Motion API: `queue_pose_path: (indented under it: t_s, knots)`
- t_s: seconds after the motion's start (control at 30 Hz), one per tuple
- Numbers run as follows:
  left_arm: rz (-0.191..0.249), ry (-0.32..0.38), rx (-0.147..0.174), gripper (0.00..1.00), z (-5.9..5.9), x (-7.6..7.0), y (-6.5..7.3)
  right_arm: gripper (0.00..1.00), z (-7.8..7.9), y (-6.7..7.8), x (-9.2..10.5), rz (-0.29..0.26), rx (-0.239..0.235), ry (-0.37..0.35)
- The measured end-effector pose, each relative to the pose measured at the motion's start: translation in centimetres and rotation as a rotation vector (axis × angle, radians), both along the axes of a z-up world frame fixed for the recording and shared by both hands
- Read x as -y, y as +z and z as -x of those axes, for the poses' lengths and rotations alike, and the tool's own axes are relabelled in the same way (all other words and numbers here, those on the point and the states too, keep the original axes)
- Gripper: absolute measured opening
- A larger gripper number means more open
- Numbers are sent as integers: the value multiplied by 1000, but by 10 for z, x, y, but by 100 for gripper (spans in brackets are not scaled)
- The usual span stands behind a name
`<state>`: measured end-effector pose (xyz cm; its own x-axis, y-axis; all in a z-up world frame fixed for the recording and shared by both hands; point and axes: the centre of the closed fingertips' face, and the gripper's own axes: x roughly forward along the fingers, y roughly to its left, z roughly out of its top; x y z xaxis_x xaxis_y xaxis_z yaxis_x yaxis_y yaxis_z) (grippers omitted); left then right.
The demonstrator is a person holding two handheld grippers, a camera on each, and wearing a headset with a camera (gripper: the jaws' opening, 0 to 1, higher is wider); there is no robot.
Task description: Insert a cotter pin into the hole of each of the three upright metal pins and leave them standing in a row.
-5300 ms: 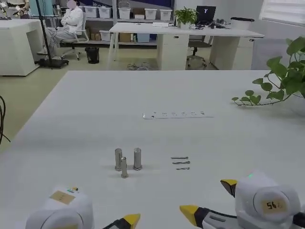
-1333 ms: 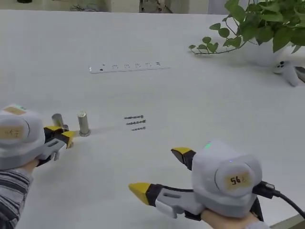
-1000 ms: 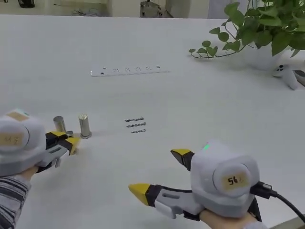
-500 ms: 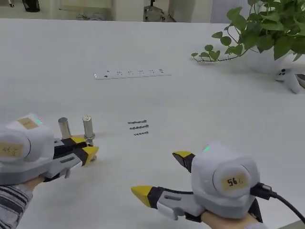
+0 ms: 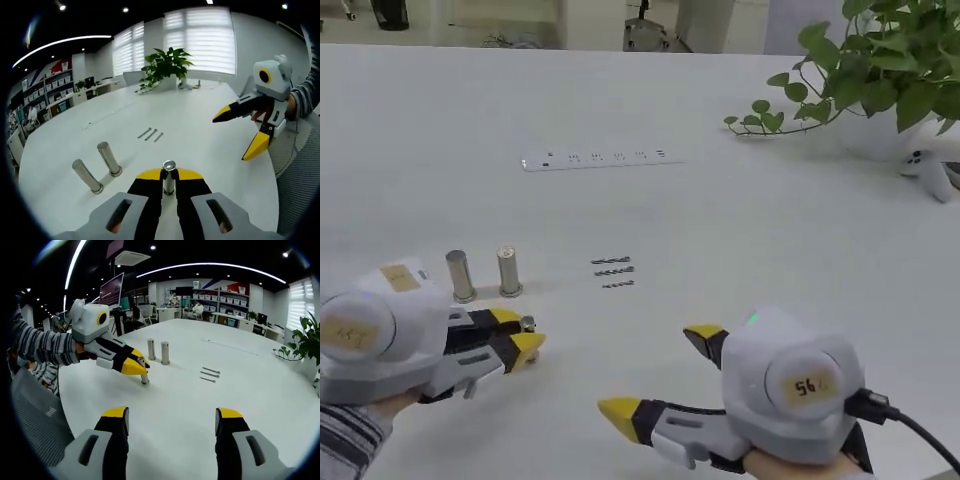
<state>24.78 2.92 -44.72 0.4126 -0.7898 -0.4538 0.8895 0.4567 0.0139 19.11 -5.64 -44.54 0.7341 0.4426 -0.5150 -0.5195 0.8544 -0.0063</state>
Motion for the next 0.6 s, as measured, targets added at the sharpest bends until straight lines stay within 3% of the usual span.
queue_pose_path:
  t_s: [0.23,0.53,0.6]
  knots:
    - [-20,-10,-15,5,1,-2,-8,66,2,-2,-3,3,-5,17]
    - [6,-12,-30,6,2,0,-8,65,2,-4,-3,5,-15,18]
    - [31,3,-30,10,-1,1,-4,65,2,-4,-3,6,-15,20]
